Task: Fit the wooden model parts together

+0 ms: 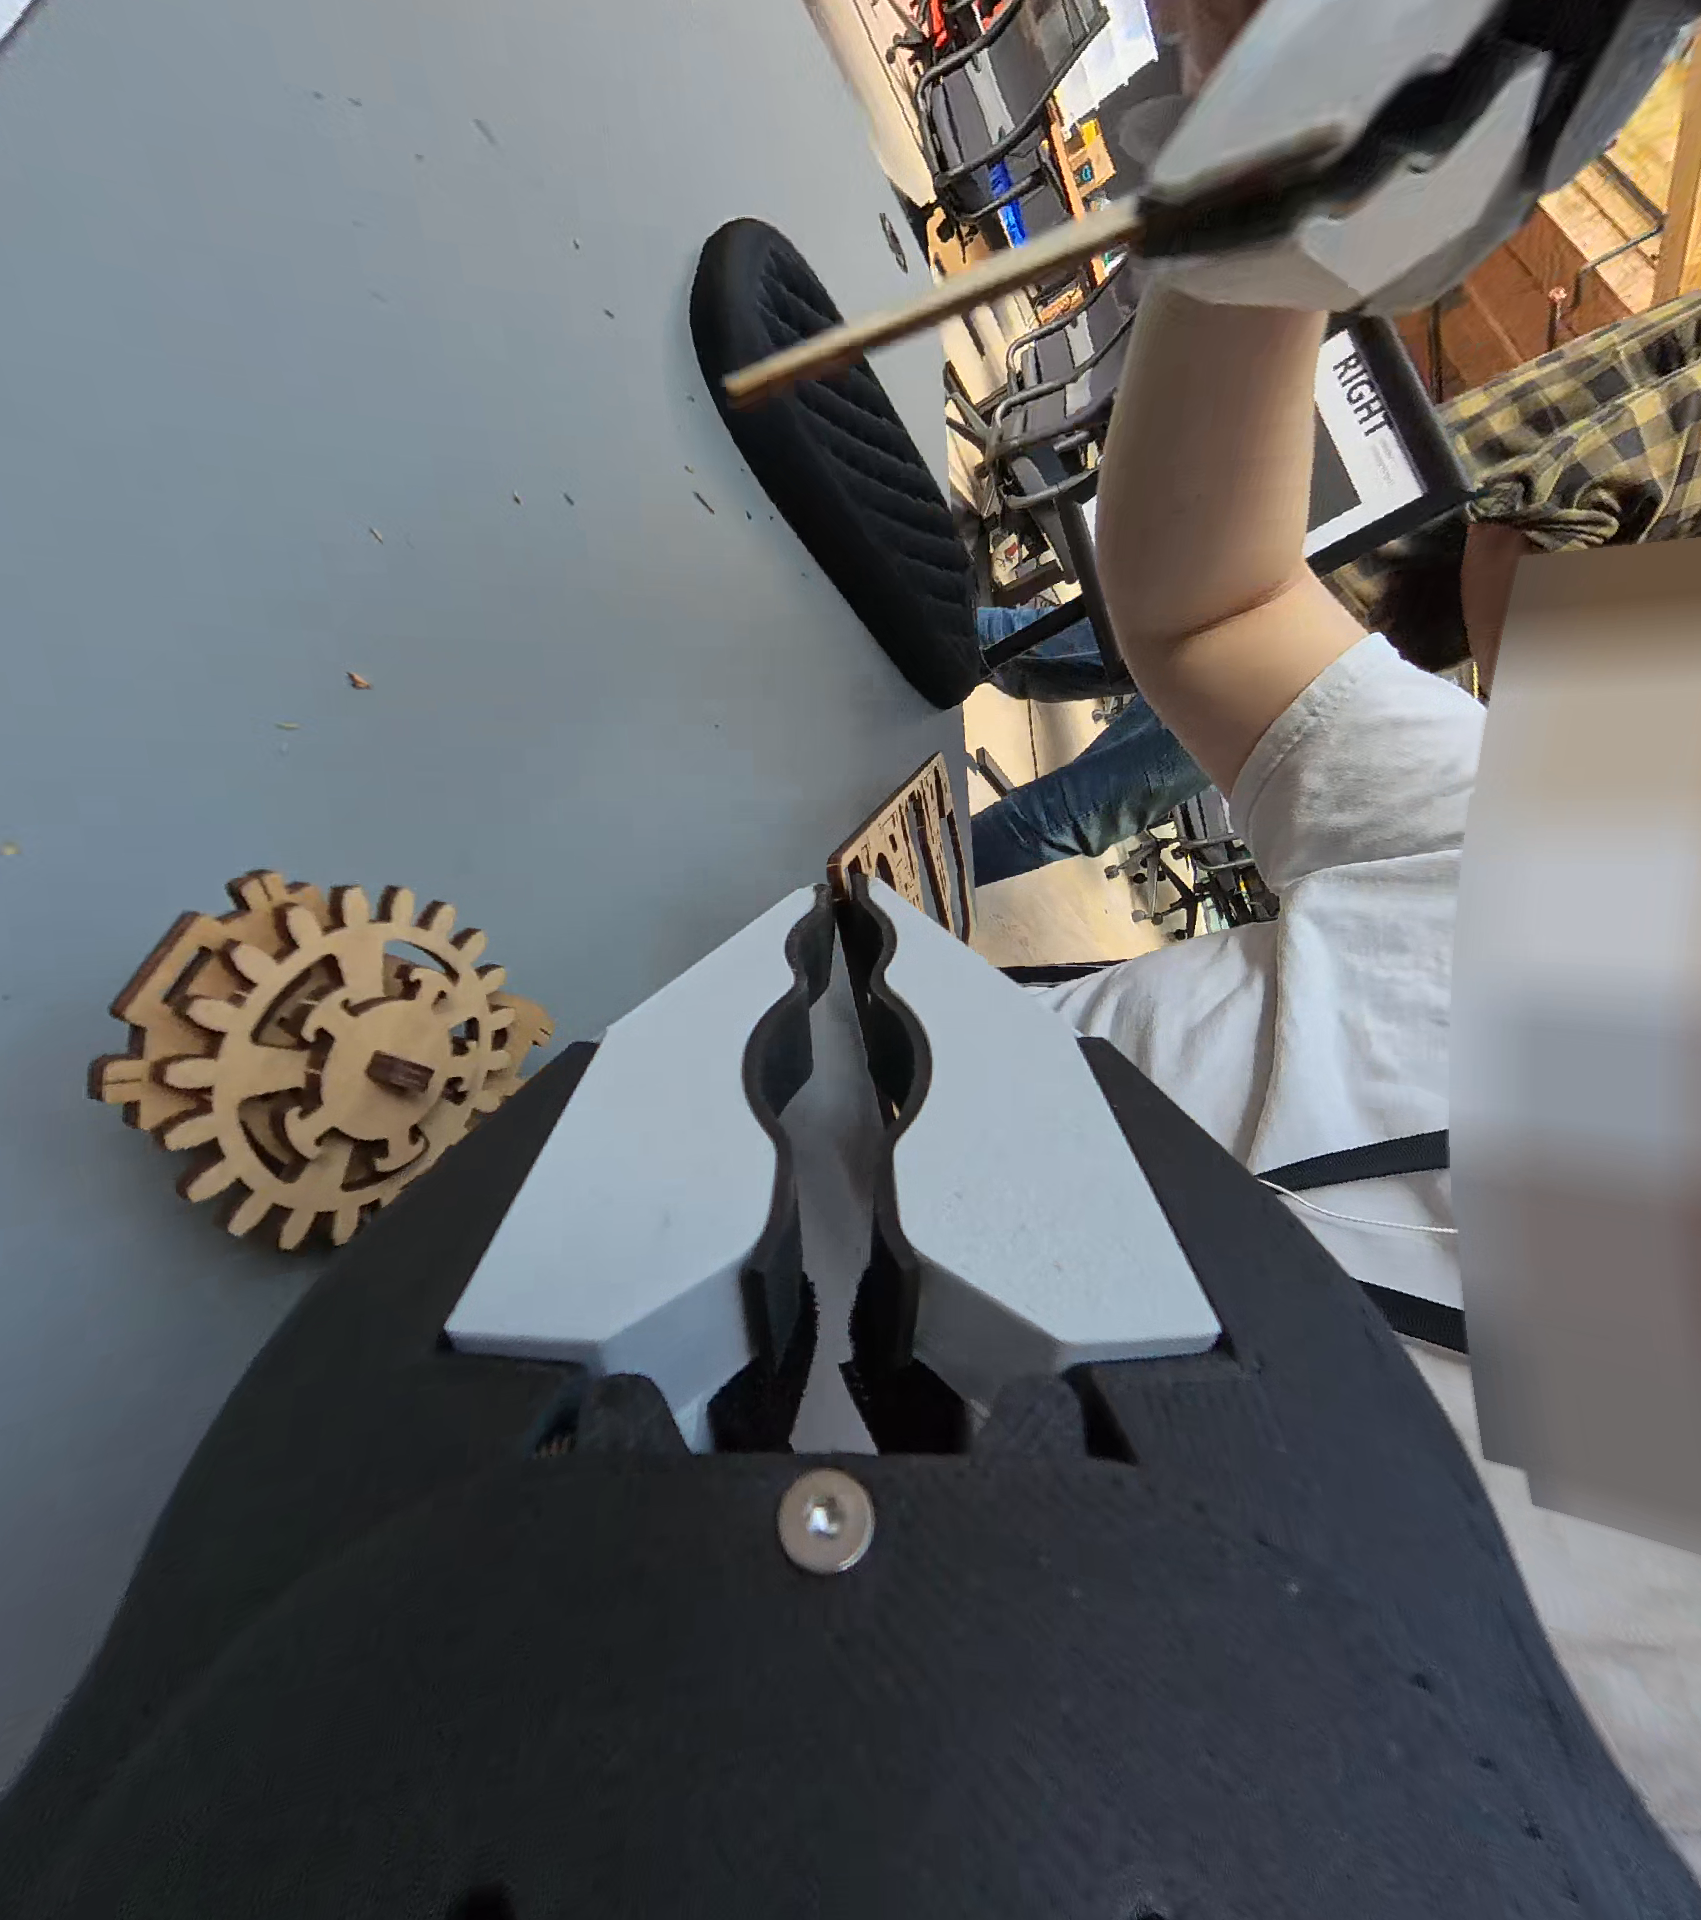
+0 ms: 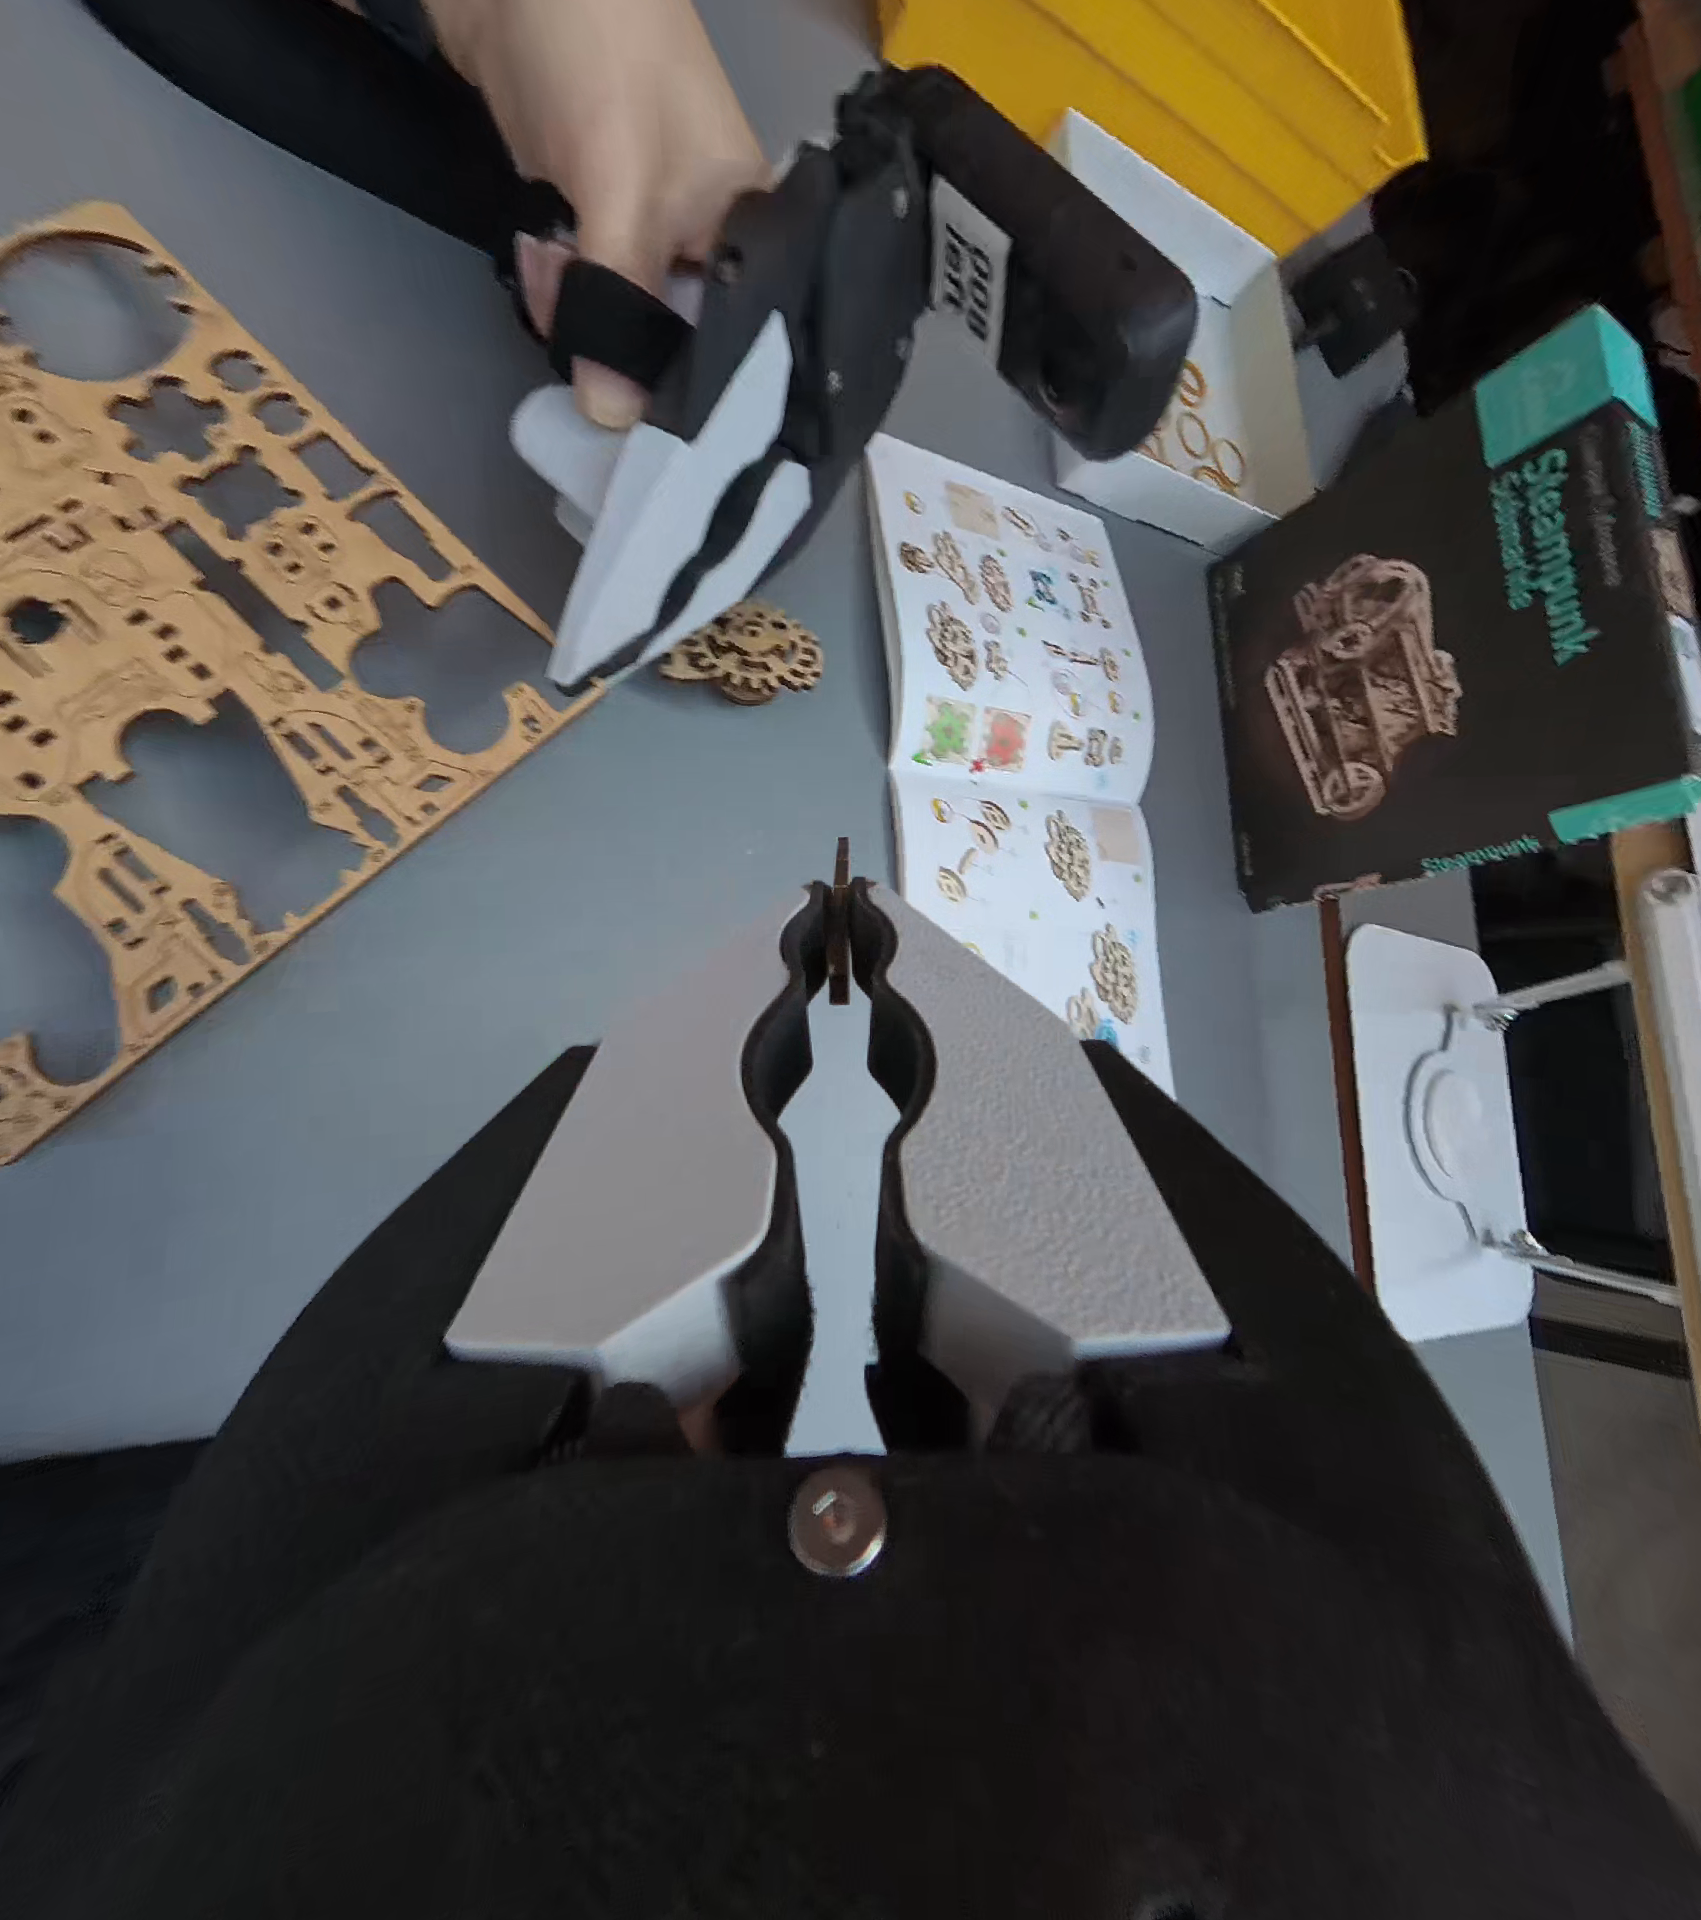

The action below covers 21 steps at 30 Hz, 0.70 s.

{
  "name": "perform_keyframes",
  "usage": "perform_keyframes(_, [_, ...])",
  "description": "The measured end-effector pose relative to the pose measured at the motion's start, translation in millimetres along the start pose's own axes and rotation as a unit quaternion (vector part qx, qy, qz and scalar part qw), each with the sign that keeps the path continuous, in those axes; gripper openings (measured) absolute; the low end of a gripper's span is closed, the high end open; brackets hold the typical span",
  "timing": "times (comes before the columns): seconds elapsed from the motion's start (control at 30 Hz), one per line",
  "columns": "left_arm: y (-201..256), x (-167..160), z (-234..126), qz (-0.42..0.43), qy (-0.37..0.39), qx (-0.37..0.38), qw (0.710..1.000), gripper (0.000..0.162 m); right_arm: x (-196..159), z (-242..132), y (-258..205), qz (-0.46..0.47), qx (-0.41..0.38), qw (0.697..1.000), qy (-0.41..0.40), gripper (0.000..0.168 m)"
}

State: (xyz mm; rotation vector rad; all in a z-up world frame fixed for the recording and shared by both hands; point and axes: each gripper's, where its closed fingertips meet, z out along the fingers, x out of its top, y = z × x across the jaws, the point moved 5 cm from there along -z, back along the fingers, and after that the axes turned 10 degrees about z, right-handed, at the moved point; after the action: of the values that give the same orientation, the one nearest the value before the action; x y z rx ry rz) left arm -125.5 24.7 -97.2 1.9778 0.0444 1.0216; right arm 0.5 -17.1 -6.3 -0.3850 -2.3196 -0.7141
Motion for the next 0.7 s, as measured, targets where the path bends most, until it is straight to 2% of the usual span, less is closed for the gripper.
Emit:
perform_keyframes(0.13, [16.6,12.1,-7.6,0.048,0.033,-0.017,0.998,0.001,-42.9,36.5,8.8,-0.004,-0.151,0.988,0.024,0.003])
perform_keyframes(0.23, [23.3,17.6,-12.9,0.077,0.049,-0.019,0.996,0.001,-67.7,62.9,-3.1,0.063,-0.164,0.984,0.010,0.018])
perform_keyframes(0.27, [24.5,19.4,-14.8,0.081,0.056,-0.019,0.995,0.001,-70.7,66.4,-5.4,0.091,-0.159,0.983,0.012,0.030])
perform_keyframes(0.3, [26.2,21.1,-16.8,0.083,0.062,-0.020,0.994,0.001,-69.9,65.3,-5.8,0.116,-0.158,0.980,0.017,0.038])
perform_keyframes(0.37, [30.8,24.5,-21.0,0.088,0.073,-0.021,0.993,0.001,-53.6,54.4,-3.2,0.193,-0.151,0.967,0.064,0.038])
perform_keyframes(0.43, [34.5,26.3,-24.0,0.104,0.073,-0.004,0.992,0.001,-26.5,44.9,-6.7,0.319,-0.081,0.932,0.151,0.038])
perform_keyframes(0.5, [39.2,27.2,-25.3,0.130,0.068,0.013,0.989,0.001,5.0,38.5,-19.7,0.430,0.072,0.871,0.225,0.038])
perform_keyframes(0.53, [42.5,27.9,-25.5,0.141,0.069,0.016,0.987,0.001,16.5,38.2,-25.1,0.469,0.135,0.839,0.240,0.040])
perform_keyframes(0.57, [45.6,28.8,-25.6,0.148,0.072,0.015,0.986,0.000,20.4,42.4,-29.5,0.499,0.169,0.821,0.223,0.039])
perform_keyframes(0.67, [48.2,28.7,-26.2,0.153,0.074,0.021,0.985,0.001,19.8,56.5,-42.1,0.511,0.206,0.820,0.156,0.028])
perform_keyframes(0.7, [46.6,28.0,-26.6,0.155,0.072,0.030,0.985,0.001,22.1,55.4,-42.3,0.516,0.217,0.813,0.163,0.014])
